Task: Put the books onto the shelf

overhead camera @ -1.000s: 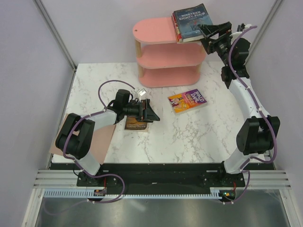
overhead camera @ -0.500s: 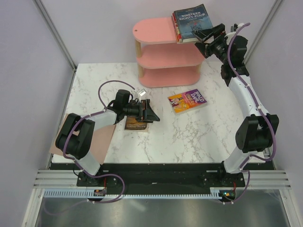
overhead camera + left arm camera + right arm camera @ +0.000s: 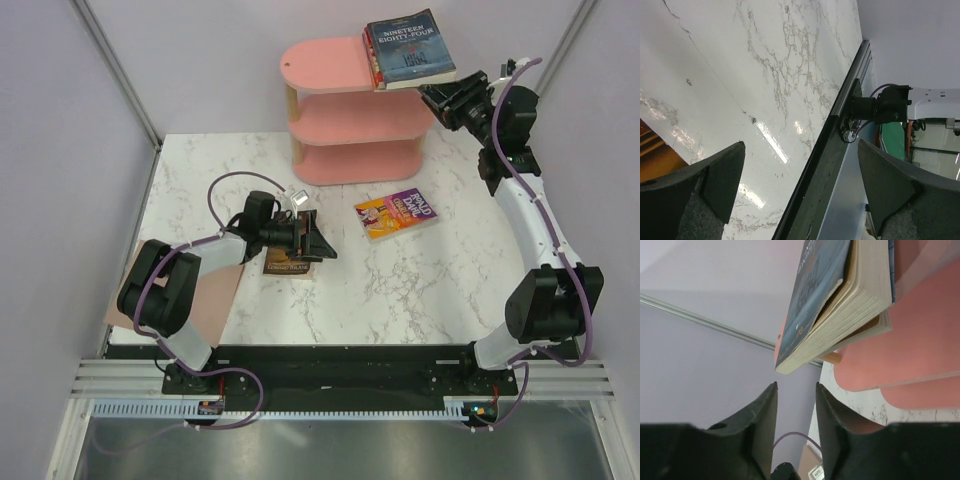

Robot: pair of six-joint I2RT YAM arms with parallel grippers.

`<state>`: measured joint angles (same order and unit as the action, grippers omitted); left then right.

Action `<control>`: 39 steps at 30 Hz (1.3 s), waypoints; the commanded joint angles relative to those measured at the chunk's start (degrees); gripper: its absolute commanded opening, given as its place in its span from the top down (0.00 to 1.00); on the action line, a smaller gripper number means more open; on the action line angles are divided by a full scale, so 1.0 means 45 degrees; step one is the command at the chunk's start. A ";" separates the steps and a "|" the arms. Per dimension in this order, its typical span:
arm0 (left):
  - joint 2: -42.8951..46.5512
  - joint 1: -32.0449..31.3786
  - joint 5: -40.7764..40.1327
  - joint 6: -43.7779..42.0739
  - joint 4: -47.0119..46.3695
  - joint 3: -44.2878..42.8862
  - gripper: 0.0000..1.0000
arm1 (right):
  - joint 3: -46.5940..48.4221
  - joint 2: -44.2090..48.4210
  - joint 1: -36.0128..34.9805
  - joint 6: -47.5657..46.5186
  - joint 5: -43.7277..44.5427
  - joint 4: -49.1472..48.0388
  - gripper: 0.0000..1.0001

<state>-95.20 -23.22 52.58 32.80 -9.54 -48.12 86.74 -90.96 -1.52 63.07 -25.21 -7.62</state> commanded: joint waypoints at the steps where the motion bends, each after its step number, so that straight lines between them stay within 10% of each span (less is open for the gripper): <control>1: 0.0198 0.0024 0.0035 -0.0570 -0.0282 0.0107 0.00 | -0.0193 0.0662 0.0278 -0.0285 0.0251 -0.0202 0.66; 7: 0.0198 0.0043 0.0016 -0.0550 -0.0321 0.0107 0.00 | 0.0080 0.0213 0.0259 -0.0226 0.0426 -0.0260 0.84; 39: 0.0042 0.0043 0.0035 -0.0530 -0.0302 0.0029 0.00 | 0.2385 -0.1740 0.0670 0.0028 0.0251 -0.0143 0.85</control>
<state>-95.20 -23.22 52.58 32.64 -9.56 -47.66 94.65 -98.65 1.52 62.96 -23.68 -6.37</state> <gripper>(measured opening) 0.996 0.152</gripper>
